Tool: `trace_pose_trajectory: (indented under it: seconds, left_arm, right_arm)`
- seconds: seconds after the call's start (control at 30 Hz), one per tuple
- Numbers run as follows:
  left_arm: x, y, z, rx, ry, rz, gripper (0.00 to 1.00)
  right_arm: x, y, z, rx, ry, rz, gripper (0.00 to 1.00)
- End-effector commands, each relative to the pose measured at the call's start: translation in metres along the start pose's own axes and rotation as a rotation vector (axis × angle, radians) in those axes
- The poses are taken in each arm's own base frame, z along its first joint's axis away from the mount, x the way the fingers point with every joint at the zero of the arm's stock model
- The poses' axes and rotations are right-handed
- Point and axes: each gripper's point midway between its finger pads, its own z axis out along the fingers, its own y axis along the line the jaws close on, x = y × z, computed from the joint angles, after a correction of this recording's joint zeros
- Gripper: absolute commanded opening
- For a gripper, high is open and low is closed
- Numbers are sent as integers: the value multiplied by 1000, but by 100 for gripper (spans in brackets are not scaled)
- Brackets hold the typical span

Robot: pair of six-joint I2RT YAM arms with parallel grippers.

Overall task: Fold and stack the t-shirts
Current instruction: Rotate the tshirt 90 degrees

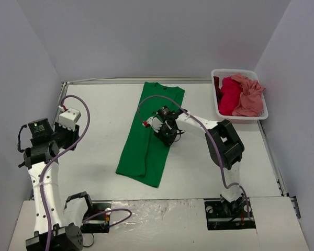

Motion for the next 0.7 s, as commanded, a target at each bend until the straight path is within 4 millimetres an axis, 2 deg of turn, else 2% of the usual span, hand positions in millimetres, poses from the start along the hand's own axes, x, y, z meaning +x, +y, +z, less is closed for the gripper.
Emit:
trace_pose_trajectory:
  seconds: [0.0, 0.13, 0.27, 0.4, 0.47, 0.5, 0.57, 0.6, 0.67]
  left_arm:
    - [-18, -2, -9, 23, -43, 34, 25]
    - [-20, -2, -5, 48, -43, 25, 26]
    - [-24, -2, 0, 72, -48, 28, 27]
    - [-24, 1, 8, 93, -36, 26, 29]
    - [-26, 3, 12, 99, -36, 26, 30]
    - [-25, 4, 15, 109, -29, 18, 30]
    - [-24, 6, 21, 118, -19, 7, 31]
    - [-24, 6, 23, 122, -17, 3, 31]
    - [-26, 6, 26, 133, -19, -4, 31]
  right_arm:
    - [47, -13, -20, 42, 147, 48, 0]
    - [57, -42, -26, 95, 160, 100, 0]
    - [56, -72, -32, 134, 145, 147, 0]
    - [40, -101, -34, 155, 102, 178, 0]
    - [37, -110, -34, 156, 97, 191, 0]
    - [29, -117, -32, 152, 82, 191, 0]
    - [25, -121, -30, 139, 79, 198, 0]
    - [26, -122, -23, 125, 93, 203, 0]
    - [20, -126, -25, 120, 86, 201, 0]
